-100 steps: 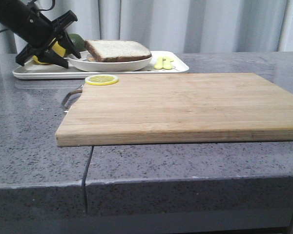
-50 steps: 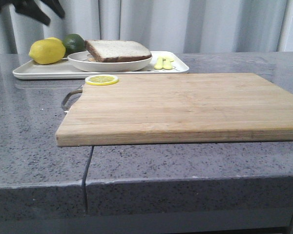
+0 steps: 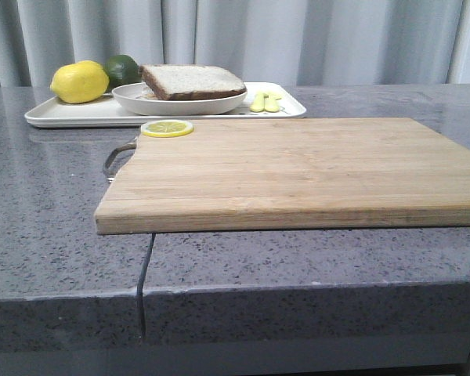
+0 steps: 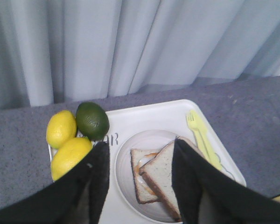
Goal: Place bread and move sandwich to tray
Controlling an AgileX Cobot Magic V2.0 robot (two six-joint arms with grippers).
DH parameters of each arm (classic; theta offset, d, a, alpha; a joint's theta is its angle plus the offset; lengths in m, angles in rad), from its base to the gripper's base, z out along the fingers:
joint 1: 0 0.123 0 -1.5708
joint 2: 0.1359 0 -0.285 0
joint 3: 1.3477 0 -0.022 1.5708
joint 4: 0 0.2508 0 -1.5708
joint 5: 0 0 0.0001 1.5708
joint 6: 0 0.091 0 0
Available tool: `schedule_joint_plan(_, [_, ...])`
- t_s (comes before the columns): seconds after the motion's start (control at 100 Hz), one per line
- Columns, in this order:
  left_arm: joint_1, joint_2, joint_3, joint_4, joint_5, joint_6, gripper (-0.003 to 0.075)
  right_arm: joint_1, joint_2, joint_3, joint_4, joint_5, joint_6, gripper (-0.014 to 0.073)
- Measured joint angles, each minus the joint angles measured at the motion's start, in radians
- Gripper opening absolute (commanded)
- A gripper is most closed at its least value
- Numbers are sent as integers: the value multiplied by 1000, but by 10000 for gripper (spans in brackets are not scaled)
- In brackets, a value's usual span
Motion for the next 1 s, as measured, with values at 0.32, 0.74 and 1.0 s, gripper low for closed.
schedule_joint_plan(0.32, [-127,-524,598,0,-279,95,295,0,0,0,23,0,-63,401])
schedule_joint_plan(0.74, [-193,-1414,1608,2,-827,105,295,0,-50,21,46,130,-191,401])
schedule_joint_plan(1.0, [-197,-1649,1821,19,-844,105,295,0,-187,121,83,148,-206,401])
